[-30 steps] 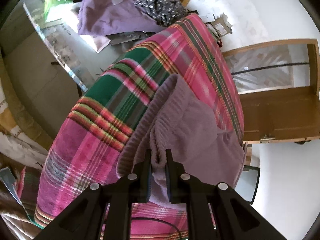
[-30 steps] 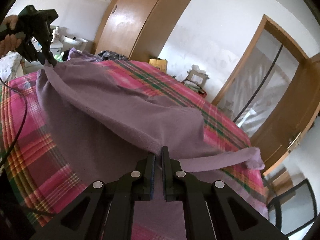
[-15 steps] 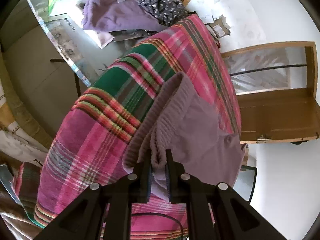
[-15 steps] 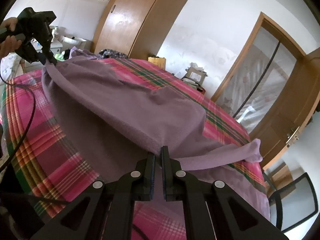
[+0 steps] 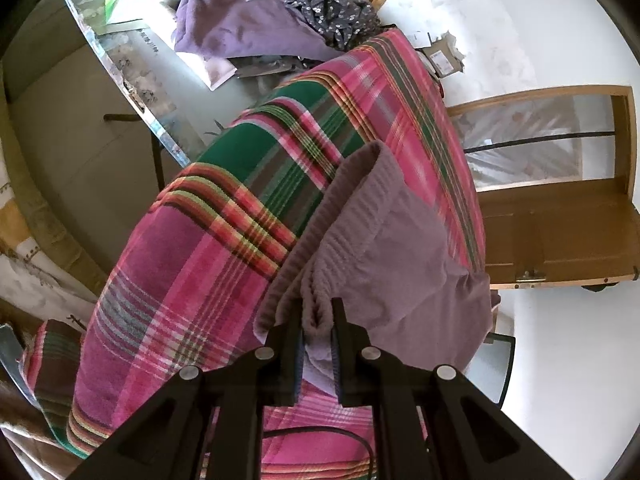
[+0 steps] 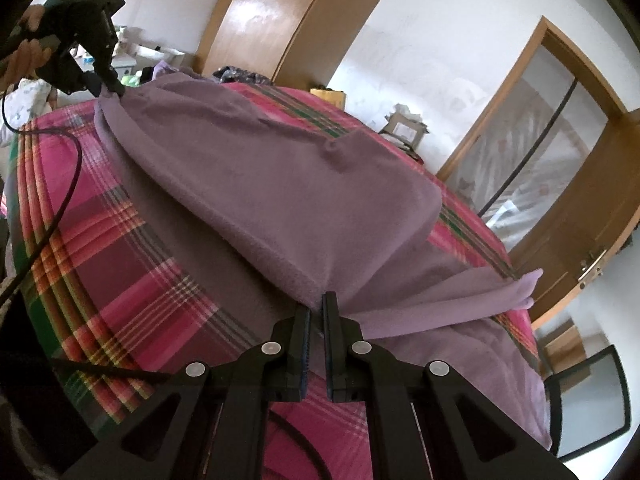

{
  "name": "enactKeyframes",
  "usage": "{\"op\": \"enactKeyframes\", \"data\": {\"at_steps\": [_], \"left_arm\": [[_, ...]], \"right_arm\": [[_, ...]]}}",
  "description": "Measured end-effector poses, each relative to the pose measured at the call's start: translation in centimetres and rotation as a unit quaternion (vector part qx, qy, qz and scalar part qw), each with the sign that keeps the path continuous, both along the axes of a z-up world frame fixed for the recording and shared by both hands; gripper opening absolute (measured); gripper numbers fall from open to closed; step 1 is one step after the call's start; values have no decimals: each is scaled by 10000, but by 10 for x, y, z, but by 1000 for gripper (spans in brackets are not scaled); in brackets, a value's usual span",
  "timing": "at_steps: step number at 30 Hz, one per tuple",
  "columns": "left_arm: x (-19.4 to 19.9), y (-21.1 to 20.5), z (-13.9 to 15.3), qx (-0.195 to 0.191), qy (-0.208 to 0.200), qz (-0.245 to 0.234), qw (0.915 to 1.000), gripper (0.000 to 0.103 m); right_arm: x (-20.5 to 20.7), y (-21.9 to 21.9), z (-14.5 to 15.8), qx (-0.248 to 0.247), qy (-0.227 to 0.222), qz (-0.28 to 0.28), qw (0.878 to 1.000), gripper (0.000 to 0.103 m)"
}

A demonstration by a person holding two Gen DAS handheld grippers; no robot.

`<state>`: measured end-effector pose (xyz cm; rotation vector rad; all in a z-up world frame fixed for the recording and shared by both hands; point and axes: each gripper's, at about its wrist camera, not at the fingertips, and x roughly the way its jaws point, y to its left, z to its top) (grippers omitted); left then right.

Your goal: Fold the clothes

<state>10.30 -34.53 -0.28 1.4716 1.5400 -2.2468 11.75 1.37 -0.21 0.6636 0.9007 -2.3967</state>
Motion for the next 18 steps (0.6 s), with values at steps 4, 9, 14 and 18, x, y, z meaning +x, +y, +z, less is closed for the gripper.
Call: {"op": "enactKeyframes", "data": {"at_steps": [4, 9, 14, 18], "left_arm": [[0, 1, 1, -41, 12, -17, 10000, 12], [2, 1, 0, -33, 30, 0, 10000, 13], [4, 1, 1, -28, 31, -13, 10000, 14], [6, 1, 4, -68, 53, -70, 9999, 14]], "right_arm": [[0, 0, -3, 60, -10, 12, 10000, 6], [0, 0, -7, 115, -128, 12, 9999, 6], [-1, 2, -9, 162, -225, 1, 9996, 7], [-3, 4, -7, 70, -374, -58, 9993, 8]]}}
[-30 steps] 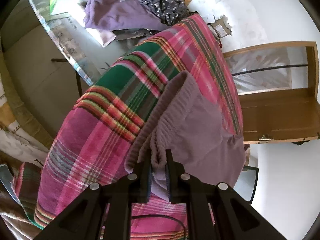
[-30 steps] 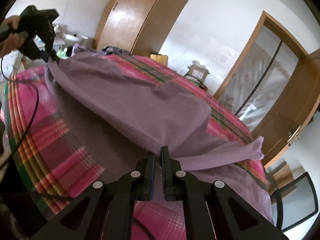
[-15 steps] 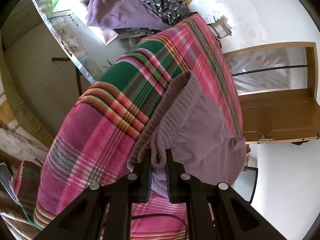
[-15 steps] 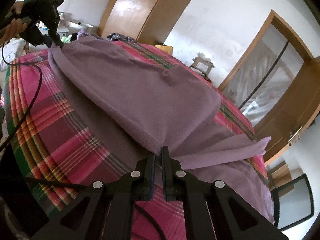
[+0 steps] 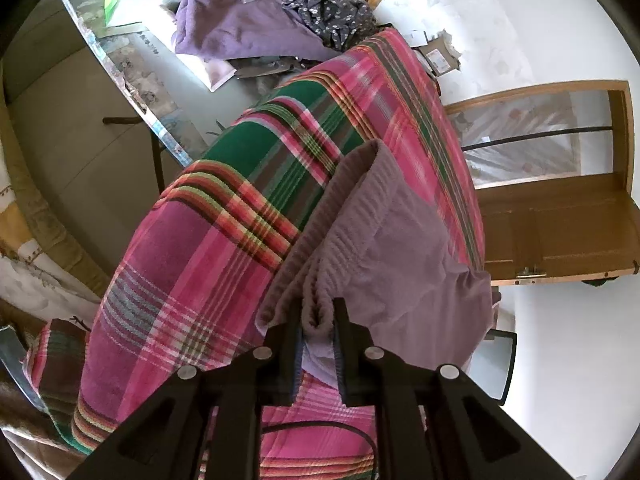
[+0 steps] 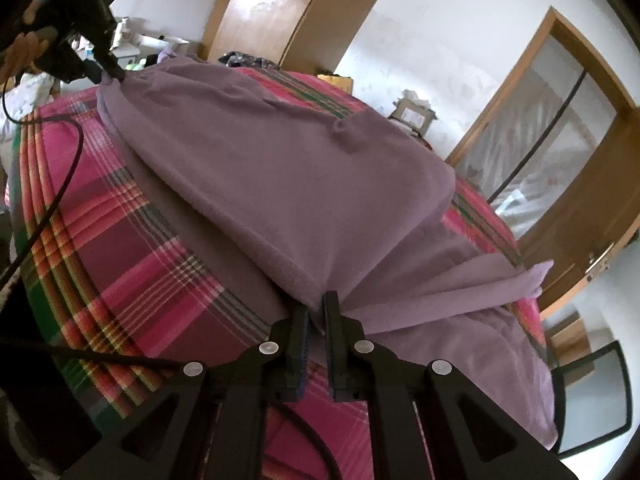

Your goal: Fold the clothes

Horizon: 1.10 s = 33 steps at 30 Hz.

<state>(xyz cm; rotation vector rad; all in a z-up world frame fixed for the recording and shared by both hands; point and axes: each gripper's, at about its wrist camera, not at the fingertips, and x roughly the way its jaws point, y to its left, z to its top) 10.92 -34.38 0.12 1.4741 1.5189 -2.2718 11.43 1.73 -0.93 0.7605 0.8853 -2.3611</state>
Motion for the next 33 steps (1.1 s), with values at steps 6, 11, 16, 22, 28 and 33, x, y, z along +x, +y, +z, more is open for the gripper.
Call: {"op": "enactKeyframes", "data": {"at_steps": [6, 11, 16, 22, 28, 33], "left_arm": [[9, -6, 5, 16, 18, 75, 10000, 16], [19, -13, 6, -32, -10, 183, 9998, 18], [34, -6, 16, -233, 126, 112, 9996, 18], [46, 14, 41, -767, 310, -222, 9963, 18], [51, 54, 67, -1113, 721, -839, 9876, 19], [41, 96, 75, -1440, 993, -1371, 9750, 21]], "right_arm": [[1, 0, 0, -35, -33, -41, 10000, 9], [3, 0, 3, -89, -31, -98, 9999, 12], [8, 9, 11, -342, -57, -224, 9991, 16], [9, 37, 27, -827, -36, -625, 9946, 17], [15, 80, 42, -1038, 119, -1201, 9873, 18], [27, 132, 51, -1070, 231, -1931, 9750, 18]]}}
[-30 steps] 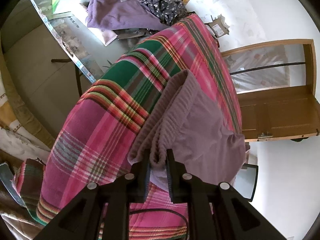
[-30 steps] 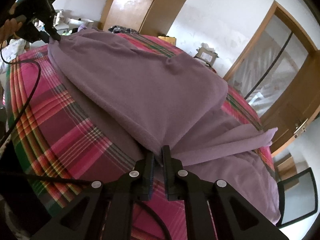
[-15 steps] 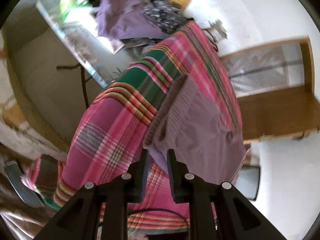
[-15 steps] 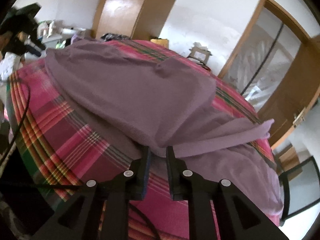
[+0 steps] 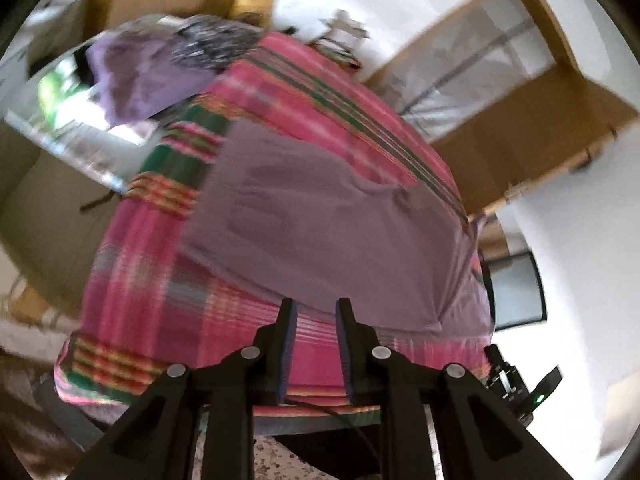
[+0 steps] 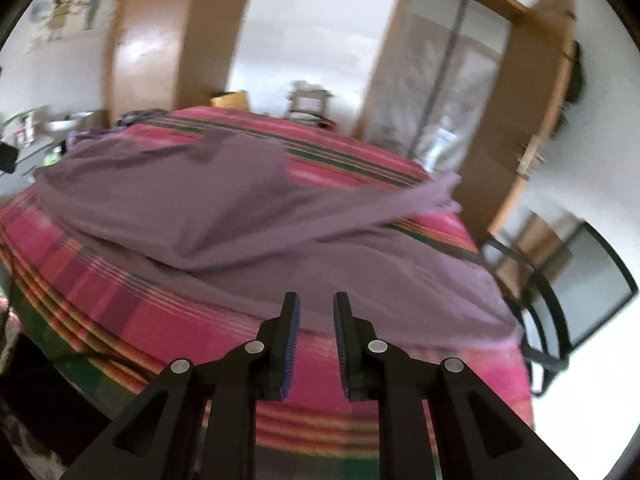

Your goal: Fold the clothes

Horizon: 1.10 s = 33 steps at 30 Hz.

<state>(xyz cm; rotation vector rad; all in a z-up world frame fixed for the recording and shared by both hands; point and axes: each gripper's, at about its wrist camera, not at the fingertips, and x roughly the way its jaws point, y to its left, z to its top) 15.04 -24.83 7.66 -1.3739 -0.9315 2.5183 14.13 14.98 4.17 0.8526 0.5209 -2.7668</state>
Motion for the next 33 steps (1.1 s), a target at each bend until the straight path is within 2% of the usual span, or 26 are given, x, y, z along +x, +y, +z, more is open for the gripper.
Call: {"op": "enactKeyframes", "data": {"at_steps": [2, 5, 7, 10, 13, 16, 19, 22, 24, 28, 33], "left_arm": [[-8, 16, -1, -80, 35, -220, 9997, 23], [-21, 42, -5, -162, 15, -584, 9982, 23], [-29, 59, -6, -290, 38, -811, 9963, 23], [-38, 86, -6, -460, 82, -1205, 9916, 23], [-46, 114, -9, -502, 126, -1538, 9868, 25], [-55, 137, -12, -646, 199, -1761, 9821, 25], [-61, 157, -18, -625, 178, -1938, 9789, 25], [-65, 168, -21, -820, 214, -2026, 9756, 25], [-68, 172, -23, -805, 217, -2096, 9742, 25], [-77, 177, -26, -786, 316, -2057, 9749, 25], [-88, 188, -33, -662, 288, -2205, 9727, 26]], "right_arm": [[7, 22, 3, 108, 5, -301, 9995, 18], [20, 59, 13, 562, 37, -726, 9958, 18], [29, 83, 23, 887, 94, -1048, 9905, 18], [43, 127, 44, 1016, 157, -1625, 9813, 18], [51, 157, 55, 939, 201, -2035, 9744, 29], [46, 169, 48, 477, 185, -2131, 9757, 34], [26, 167, 21, -331, -134, -1970, 9798, 37], [-3, 152, -8, -760, -513, -1750, 9803, 37], [-21, 139, -22, -969, -658, -1514, 9815, 37], [-54, 114, -20, -1289, -660, -1145, 9828, 37], [-103, 97, -1, -1838, -681, -848, 9769, 37]]}}
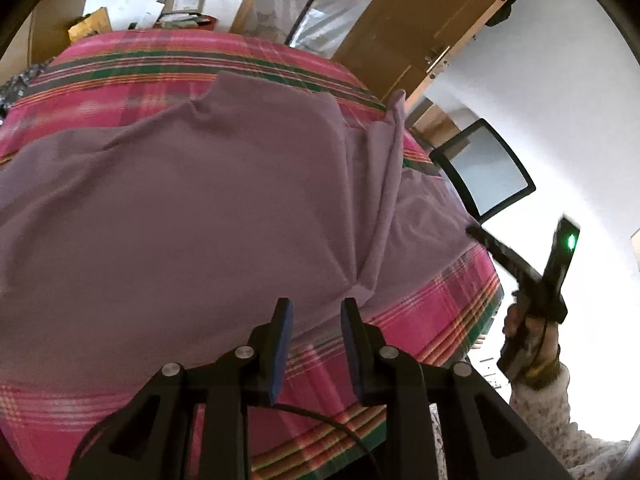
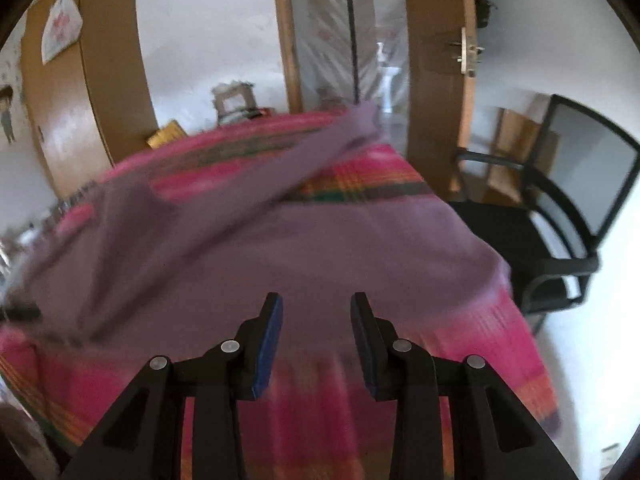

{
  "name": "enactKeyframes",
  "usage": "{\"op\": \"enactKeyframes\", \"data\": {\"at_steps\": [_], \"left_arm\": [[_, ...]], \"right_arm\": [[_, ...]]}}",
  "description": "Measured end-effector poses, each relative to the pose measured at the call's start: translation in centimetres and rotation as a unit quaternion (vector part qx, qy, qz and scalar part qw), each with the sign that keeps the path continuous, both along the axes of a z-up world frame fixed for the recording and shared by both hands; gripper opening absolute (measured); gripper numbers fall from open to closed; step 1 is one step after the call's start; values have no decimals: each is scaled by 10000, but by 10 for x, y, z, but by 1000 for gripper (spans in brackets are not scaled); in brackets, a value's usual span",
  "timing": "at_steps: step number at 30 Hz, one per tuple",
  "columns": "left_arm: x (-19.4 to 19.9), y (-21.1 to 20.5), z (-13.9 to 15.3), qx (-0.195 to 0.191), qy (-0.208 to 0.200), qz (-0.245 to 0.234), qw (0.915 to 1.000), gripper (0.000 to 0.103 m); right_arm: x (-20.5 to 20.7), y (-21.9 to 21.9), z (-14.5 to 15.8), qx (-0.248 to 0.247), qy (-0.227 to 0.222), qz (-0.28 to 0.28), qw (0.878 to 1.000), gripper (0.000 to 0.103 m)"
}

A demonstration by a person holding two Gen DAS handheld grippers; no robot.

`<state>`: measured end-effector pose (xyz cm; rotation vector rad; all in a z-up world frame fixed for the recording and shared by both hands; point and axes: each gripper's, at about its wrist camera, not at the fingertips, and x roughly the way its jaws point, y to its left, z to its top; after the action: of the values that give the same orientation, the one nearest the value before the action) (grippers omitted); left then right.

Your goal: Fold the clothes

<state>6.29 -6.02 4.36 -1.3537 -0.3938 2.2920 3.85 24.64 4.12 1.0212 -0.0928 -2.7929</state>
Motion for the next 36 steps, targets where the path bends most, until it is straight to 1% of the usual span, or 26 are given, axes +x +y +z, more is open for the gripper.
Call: {"op": "enactKeyframes", "data": {"at_steps": [4, 10, 12, 16, 20, 23, 28, 31, 32, 35, 36], "left_arm": [[-10, 7, -3, 41, -47, -69, 10000, 26], [-22, 16, 4, -25, 32, -179, 9998, 26], [-27, 20, 9, -38, 83, -217, 9997, 26], [-36, 30, 11, -22, 73, -373, 9993, 26], [-44, 41, 4, -4, -72, -491, 9988, 26], [-43, 50, 4, -32, -69, -686, 9976, 26], [-45, 62, 2, -235, -63, -753, 9969, 26], [-45, 72, 3, -343, 11, -851, 9958, 26], [-46, 76, 3, -428, 45, -875, 9952, 26], [-47, 87, 0, -853, 114, -901, 9922, 26], [-47, 91, -1, -925, 127, -931, 9913, 26]], "right_arm": [[-41, -13, 11, -191, 24, 108, 9998, 37], [-95, -30, 11, -279, -181, 257, 9991, 37], [-111, -31, 9, -457, -318, 225, 9982, 37], [-132, -31, 8, -713, -466, 195, 9962, 37], [-154, -36, 2, -725, -685, 187, 9948, 37], [-165, -39, 1, -674, -757, 149, 9947, 38], [-183, -41, -2, -506, -888, -17, 9948, 38], [-191, -43, -4, -391, -983, -93, 9943, 37], [-193, -43, -5, -377, -1008, -109, 9941, 37], [-197, -41, -8, -404, -1075, -145, 9933, 37], [-197, -40, -9, -419, -1090, -147, 9930, 36]]}}
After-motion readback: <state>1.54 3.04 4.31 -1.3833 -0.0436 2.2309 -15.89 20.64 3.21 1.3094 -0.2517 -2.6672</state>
